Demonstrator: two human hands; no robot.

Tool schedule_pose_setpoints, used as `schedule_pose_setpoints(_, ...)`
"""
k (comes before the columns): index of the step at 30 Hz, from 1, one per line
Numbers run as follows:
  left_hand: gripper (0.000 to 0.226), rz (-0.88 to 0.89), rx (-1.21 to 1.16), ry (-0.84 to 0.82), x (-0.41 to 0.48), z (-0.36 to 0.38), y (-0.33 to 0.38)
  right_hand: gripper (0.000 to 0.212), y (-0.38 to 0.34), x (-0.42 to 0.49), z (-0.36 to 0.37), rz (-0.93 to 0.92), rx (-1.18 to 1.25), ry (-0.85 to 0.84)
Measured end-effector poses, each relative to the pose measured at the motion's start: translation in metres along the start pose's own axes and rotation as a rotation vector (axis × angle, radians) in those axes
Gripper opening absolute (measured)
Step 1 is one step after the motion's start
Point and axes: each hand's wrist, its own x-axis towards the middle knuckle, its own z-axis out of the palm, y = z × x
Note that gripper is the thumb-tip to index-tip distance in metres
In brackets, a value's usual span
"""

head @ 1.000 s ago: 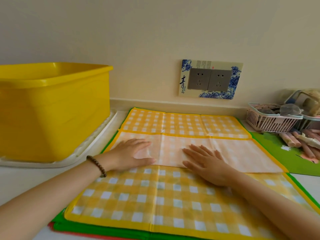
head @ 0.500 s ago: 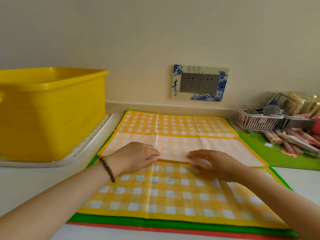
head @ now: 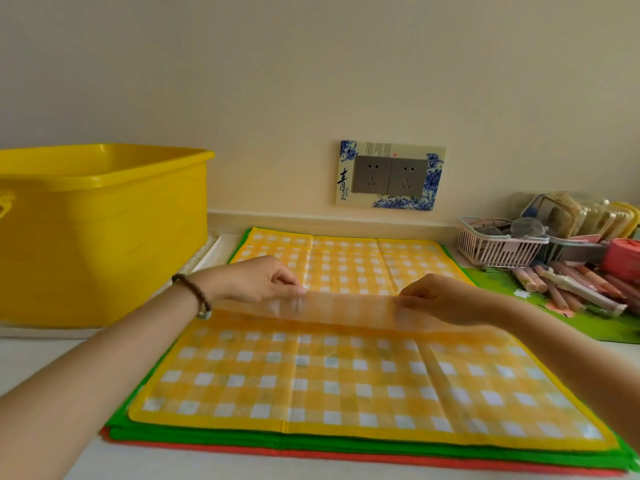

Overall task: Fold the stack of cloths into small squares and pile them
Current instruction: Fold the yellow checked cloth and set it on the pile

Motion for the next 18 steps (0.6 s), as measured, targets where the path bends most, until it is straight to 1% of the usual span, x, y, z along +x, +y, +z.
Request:
schedule_pose_setpoints(3, 0.014, -0.051, -0.003, -0.164, -0.007, -0.024, 0.018, 0.026, -0.01, -0.009, -0.023, -0.035, 0.061, -0.125)
schedule_pose_setpoints(4, 0.016, -0.076, -0.027, -0.2, -0.009, -0.032, 0.025, 0.024, -0.013, -0.011, -0.03, -0.044, 0.108, -0.148)
schedule_pose_setpoints(6, 0.024, -0.109, -0.08, -0.232, -0.008, -0.046, 0.032, 0.019, -0.019, -0.01, -0.042, -0.058, 0.177, -0.143)
schedule_pose_setpoints(7, 0.026, -0.096, -0.077, -0.208, -0.006, -0.051, 0.035, 0.017, -0.019, -0.006, -0.046, -0.064, 0.169, -0.11)
schedule_pose_setpoints(8, 0.025, -0.073, -0.044, -0.141, -0.002, -0.054, 0.036, 0.016, -0.019, 0.0, -0.049, -0.068, 0.118, -0.054)
schedule_pose_setpoints(9, 0.024, -0.043, -0.01, -0.05, 0.003, -0.055, 0.035, 0.014, -0.018, 0.007, -0.051, -0.066, 0.029, 0.009)
schedule_pose_setpoints(11, 0.03, 0.007, 0.051, 0.14, 0.015, -0.053, 0.033, 0.014, -0.011, 0.027, -0.048, -0.057, -0.121, 0.118)
schedule_pose_setpoints(13, 0.037, 0.045, 0.154, 0.26, 0.025, -0.043, 0.031, 0.01, 0.0, 0.049, -0.039, -0.021, -0.154, 0.193)
schedule_pose_setpoints(15, 0.04, 0.057, 0.212, 0.257, 0.035, -0.028, 0.027, 0.012, 0.01, 0.069, -0.028, 0.039, -0.156, 0.24)
schedule_pose_setpoints(18, 0.048, 0.025, 0.136, 0.134, 0.049, -0.001, 0.014, 0.016, 0.021, 0.094, -0.009, 0.134, -0.152, 0.251)
